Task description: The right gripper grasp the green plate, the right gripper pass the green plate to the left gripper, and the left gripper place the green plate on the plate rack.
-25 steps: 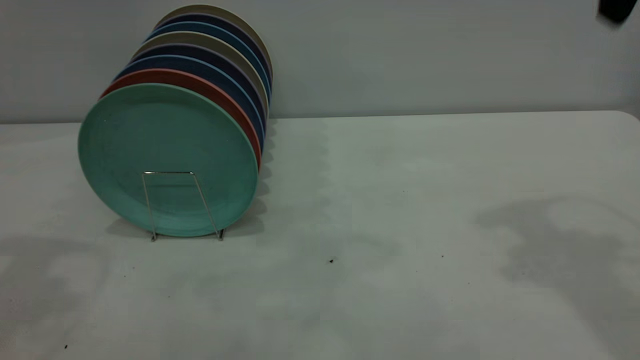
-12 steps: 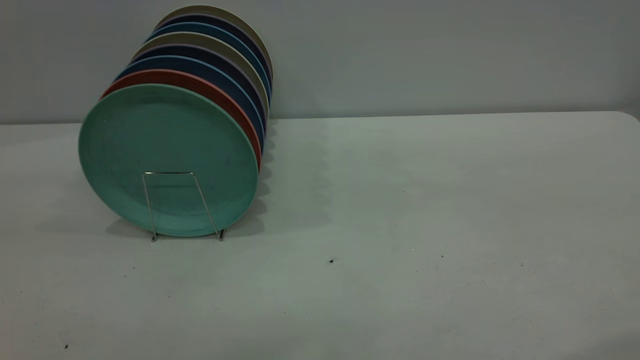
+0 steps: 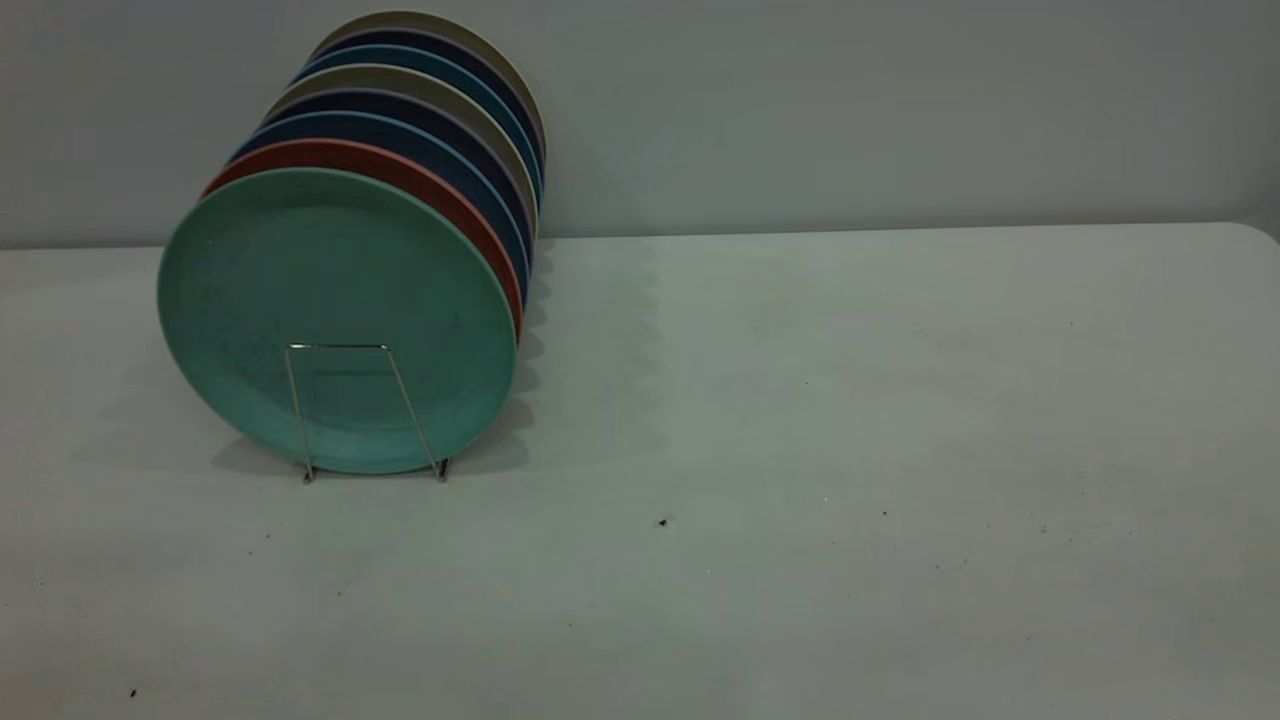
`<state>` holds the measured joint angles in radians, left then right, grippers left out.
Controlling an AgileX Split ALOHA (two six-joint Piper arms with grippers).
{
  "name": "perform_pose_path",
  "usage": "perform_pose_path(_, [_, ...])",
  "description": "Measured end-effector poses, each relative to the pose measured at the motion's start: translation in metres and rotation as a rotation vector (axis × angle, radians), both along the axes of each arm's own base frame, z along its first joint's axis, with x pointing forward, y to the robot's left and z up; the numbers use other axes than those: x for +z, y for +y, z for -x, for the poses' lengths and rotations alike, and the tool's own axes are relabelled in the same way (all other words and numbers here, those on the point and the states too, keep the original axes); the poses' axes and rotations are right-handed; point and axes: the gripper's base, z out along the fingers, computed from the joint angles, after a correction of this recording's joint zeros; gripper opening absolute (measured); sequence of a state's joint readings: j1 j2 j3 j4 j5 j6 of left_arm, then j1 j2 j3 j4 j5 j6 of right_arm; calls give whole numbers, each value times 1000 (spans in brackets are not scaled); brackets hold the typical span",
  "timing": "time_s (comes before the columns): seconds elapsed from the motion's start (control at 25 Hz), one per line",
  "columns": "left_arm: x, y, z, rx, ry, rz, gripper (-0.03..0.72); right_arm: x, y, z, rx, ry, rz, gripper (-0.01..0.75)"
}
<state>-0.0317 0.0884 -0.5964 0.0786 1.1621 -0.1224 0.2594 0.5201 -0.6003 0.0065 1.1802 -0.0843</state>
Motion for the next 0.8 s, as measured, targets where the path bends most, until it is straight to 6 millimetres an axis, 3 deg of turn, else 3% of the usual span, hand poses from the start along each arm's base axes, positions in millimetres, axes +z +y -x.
perform_pose_path(0.24, [-13, 0, 13, -1, -64, 1, 487, -21, -8, 32, 1, -160, -49, 579])
perform_pose_path(0.36, [-16, 0, 12, -16, -54, -17, 487, -20, -10, 41, 4, -221, -76, 579])
perform_pose_path(0.8, [-30, -7, 4, -134, -16, -43, 487, -20, -10, 47, 8, -255, -97, 579])
